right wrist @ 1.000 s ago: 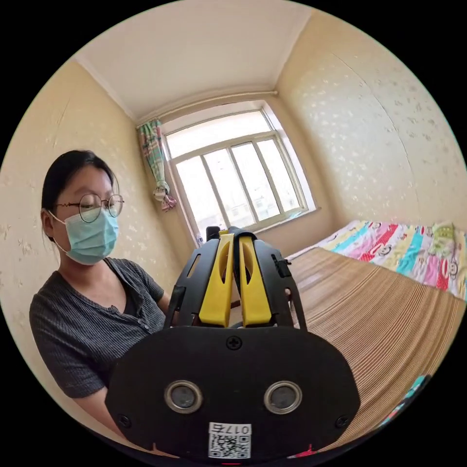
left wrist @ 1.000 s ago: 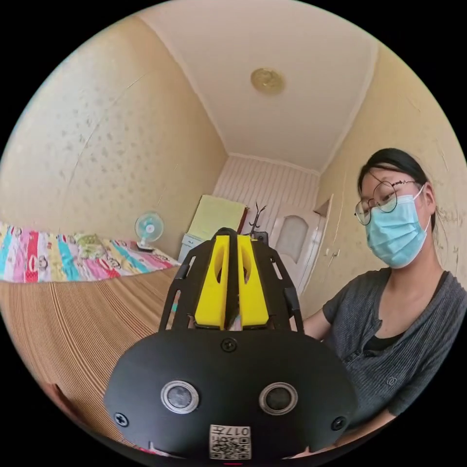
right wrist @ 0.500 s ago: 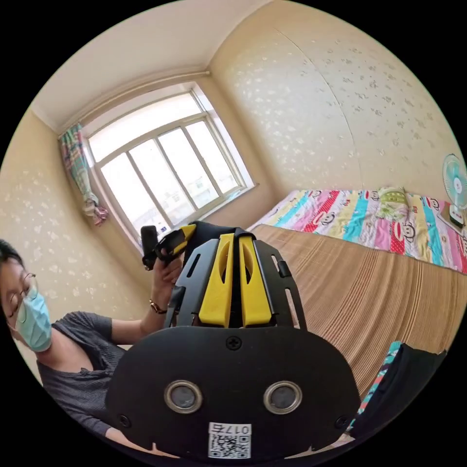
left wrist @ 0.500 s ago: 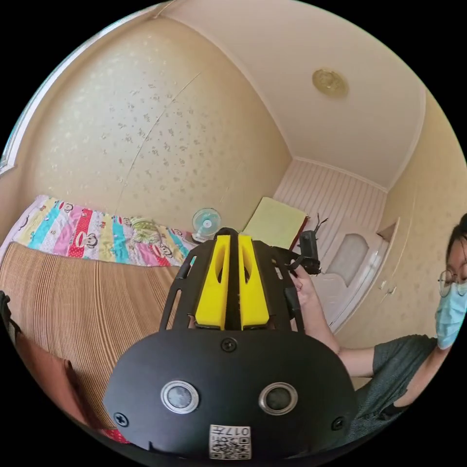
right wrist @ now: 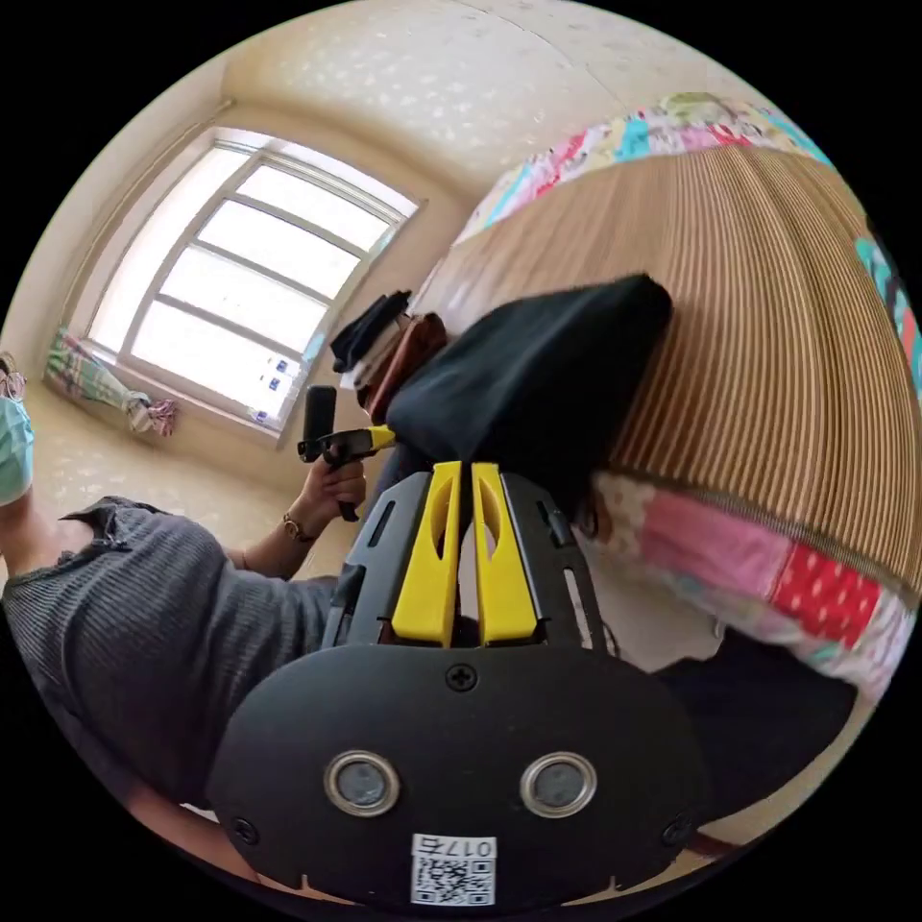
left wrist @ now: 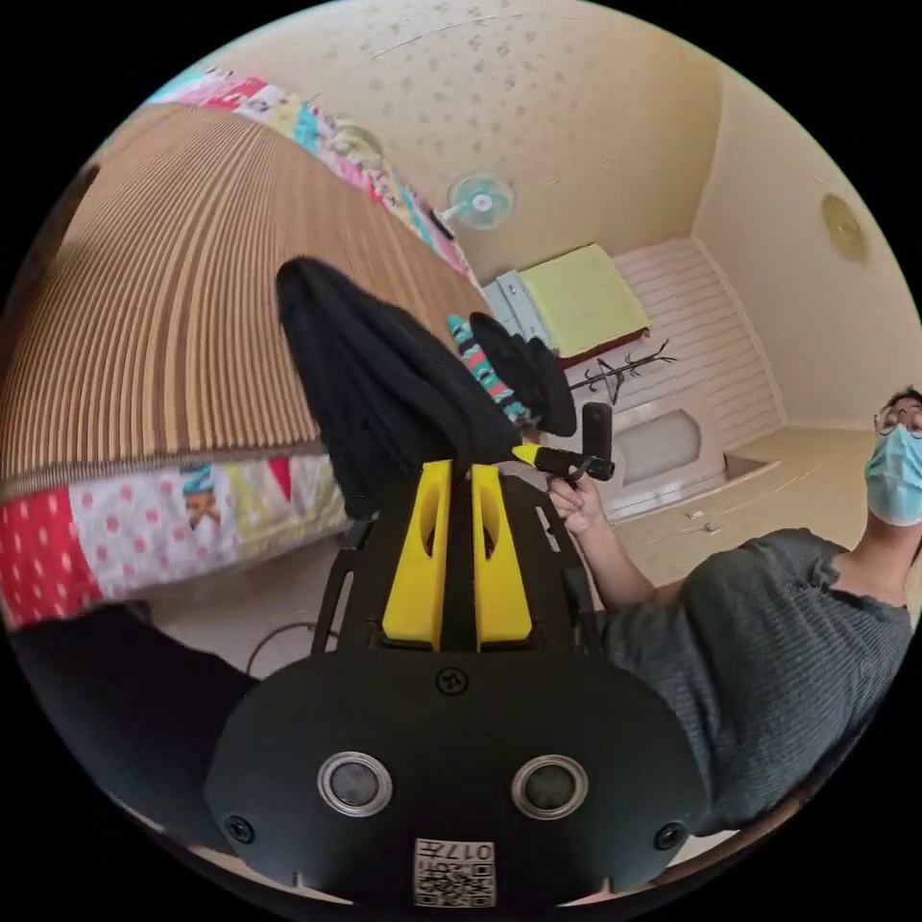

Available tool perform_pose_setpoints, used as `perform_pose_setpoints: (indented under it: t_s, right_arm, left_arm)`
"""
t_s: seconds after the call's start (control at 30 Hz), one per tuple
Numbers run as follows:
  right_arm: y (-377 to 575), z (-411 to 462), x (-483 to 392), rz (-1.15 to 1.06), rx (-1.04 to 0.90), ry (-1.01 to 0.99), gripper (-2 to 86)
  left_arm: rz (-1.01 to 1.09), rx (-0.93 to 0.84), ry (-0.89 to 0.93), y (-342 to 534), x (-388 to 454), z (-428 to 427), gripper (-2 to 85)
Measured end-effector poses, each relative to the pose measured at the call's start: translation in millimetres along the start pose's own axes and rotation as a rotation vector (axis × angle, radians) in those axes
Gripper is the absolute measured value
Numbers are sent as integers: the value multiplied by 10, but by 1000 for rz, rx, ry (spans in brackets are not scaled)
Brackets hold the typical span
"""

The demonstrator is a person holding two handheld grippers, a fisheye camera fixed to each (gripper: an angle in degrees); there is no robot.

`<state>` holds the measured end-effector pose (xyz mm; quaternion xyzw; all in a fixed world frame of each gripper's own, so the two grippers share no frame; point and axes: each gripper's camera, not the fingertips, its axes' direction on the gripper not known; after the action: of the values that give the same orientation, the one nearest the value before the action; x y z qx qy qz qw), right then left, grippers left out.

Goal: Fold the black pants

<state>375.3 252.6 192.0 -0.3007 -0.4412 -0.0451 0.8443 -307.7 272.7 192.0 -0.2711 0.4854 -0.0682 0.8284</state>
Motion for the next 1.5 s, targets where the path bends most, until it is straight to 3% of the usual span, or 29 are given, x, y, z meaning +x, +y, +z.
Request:
perform_pose_setpoints:
  t_s: [0.13, 0.23, 0.33, 0.43, 0.57, 0.77, 0.83, 0.93, 1.2, 1.3, 1.37, 1.43, 1.5]
  right_arm:
    - [38, -339, 140, 47, 102, 103, 66]
    - [-361, -518, 219, 9, 193, 45, 108]
    - [-882, -272, 361, -30, 132, -48, 132]
    - [-1182, 91, 436, 23, 74, 63, 143]
    - [-1105, 343, 529, 99, 51, 79, 154]
    - [-669, 525, 718, 182, 124, -106, 133]
    - [-764, 474, 658, 80, 141, -308, 102]
    - [-962, 521, 343, -18, 202, -541, 84]
    - [-1889, 1453, -1317, -269, 161, -624, 80]
    - [-2223, 2043, -1930, -217, 188, -629, 82]
    - [-2375, 2442, -2197, -181, 165, -537, 84]
    - [-2445, 2940, -2376, -153, 109, -261, 85]
    - [-2355, 3167, -2343, -165, 48, -173, 81]
  left_arm:
    - [-15, 123, -36, -92, -92, -272, 37]
    - [-24, 237, -20, -520, -154, -388, 109]
    - [-79, 206, 82, -1038, -337, -143, 186]
    - [-135, 108, -7, -1339, -327, 200, 221]
    - [-108, 126, -214, -1181, -45, 369, 194]
    - [-146, 165, -97, -812, -87, 456, 137]
    - [-156, 173, -61, -821, -100, 374, 115]
    - [-116, 217, -27, -837, 47, -5, 95]
    - [89, 457, -390, -578, 749, -2451, 92]
    - [3, 501, -477, -600, 606, -3247, 95]
    - [-77, 532, -516, -602, 341, -3542, 100]
    - [-204, 453, -568, -652, -87, -3595, 103]
    - [-411, 265, -659, -616, -692, -3350, 117]
